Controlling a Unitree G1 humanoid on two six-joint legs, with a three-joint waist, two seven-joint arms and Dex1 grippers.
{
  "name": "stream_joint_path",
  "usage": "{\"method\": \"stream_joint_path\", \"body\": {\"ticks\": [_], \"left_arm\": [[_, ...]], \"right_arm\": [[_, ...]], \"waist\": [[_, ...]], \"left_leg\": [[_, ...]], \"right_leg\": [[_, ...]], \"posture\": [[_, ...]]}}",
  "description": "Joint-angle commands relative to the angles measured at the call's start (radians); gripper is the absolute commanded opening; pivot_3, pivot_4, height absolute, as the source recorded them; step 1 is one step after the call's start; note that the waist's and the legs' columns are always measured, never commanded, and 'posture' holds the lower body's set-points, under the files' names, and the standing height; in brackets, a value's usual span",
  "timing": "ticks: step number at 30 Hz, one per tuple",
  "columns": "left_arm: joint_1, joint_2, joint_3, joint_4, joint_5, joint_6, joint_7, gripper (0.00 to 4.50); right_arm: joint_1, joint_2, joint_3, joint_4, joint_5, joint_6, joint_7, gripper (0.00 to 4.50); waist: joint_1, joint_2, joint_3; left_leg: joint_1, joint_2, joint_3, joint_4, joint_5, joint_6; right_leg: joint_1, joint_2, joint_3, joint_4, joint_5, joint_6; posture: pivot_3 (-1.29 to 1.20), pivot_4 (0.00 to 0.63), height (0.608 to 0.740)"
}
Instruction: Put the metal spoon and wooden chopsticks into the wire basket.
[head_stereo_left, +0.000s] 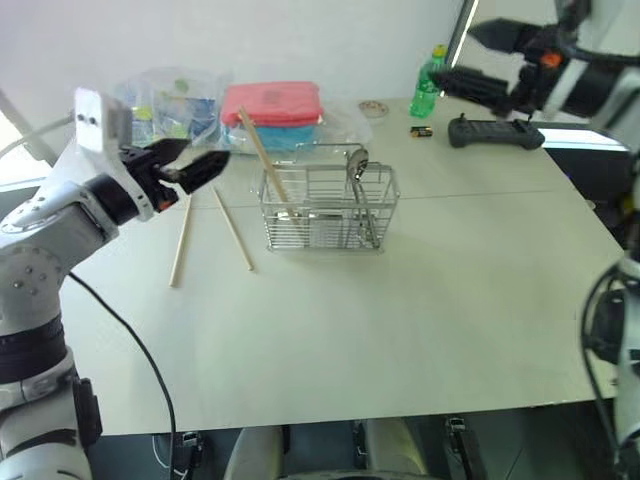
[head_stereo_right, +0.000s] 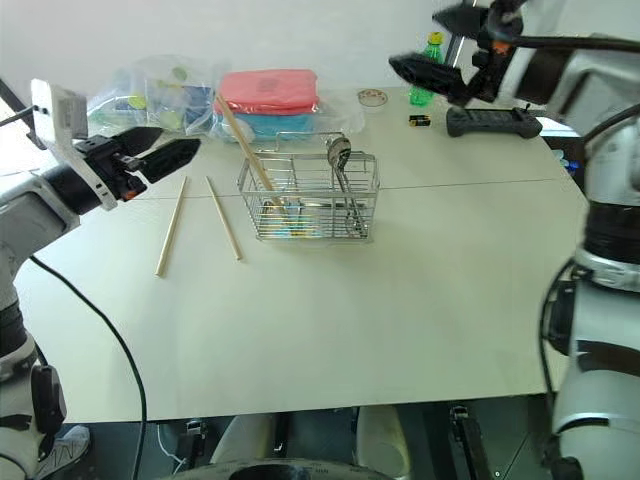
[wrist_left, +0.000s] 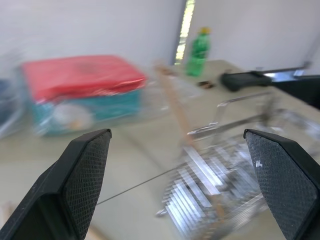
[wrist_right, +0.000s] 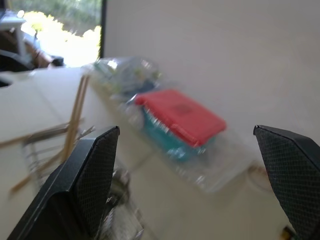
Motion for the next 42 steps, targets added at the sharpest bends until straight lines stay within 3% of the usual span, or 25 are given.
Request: {"method": "stream_joint_path", "body": {"ticks": [1,9,14,19,29,42], "left_arm": [[-0.029,0.007,-0.015,0.11,0.1,-0.001,0.061,4.5],[-0.305,-0.069,-0.236,0.68,0.375,0.019,0.081,4.5],[-0.544,-0.129,-0.351,1.093,0.555,-0.095,0.014,4.5],[-0.674,-0.18,-0.383,1.358,0.677,-0.247,-0.027,4.5],[-0.709,-0.204,-0.311,1.504,0.748,-0.387,0.027,4.5],[-0.664,-0.213,-0.242,1.541,0.774,-0.326,0.082,4.5]], "right_arm": [[0.024,-0.052,0.012,-0.109,0.06,0.102,0.059,4.41],[0.121,-0.016,-0.054,-0.231,0.118,0.193,-0.036,4.41],[0.162,0.008,-0.098,-0.271,0.147,0.234,-0.105,4.41],[0.184,0.023,-0.135,-0.284,0.165,0.263,-0.172,4.41],[0.243,0.021,-0.216,-0.331,0.202,0.315,-0.269,4.41],[0.23,0.042,-0.236,-0.333,0.253,0.335,-0.341,4.41]], "waist": [[0.001,-0.001,0.0],[0.015,-0.006,0.001],[0.012,-0.008,0.002],[0.005,-0.008,0.002],[0.008,-0.008,0.002],[0.007,-0.008,0.002]], "left_leg": [[0.0,0.0,0.0,0.0,0.0,0.0],[-0.003,-0.001,0.0,0.003,0.0,-0.001],[-0.008,-0.002,0.0,0.003,0.001,-0.001],[-0.009,-0.002,0.0,0.002,0.001,-0.001],[-0.01,-0.002,0.0,0.003,0.001,-0.002],[-0.01,-0.002,0.0,0.004,0.001,-0.002]], "right_leg": [[0.0,0.0,0.0,0.0,0.0,0.0],[-0.001,-0.001,-0.001,0.0,0.002,0.004],[-0.005,-0.001,-0.001,0.0,0.003,0.005],[-0.006,-0.002,-0.002,0.0,0.003,0.006],[-0.007,-0.002,-0.002,0.001,0.004,0.007],[-0.007,-0.003,-0.002,0.002,0.004,0.007]], "posture": [[0.0,0.15,0.708],[0.0,0.15,0.708],[0.0,0.15,0.708],[0.0,0.15,0.708],[0.0,0.15,0.708],[0.0,0.15,0.708]]}}
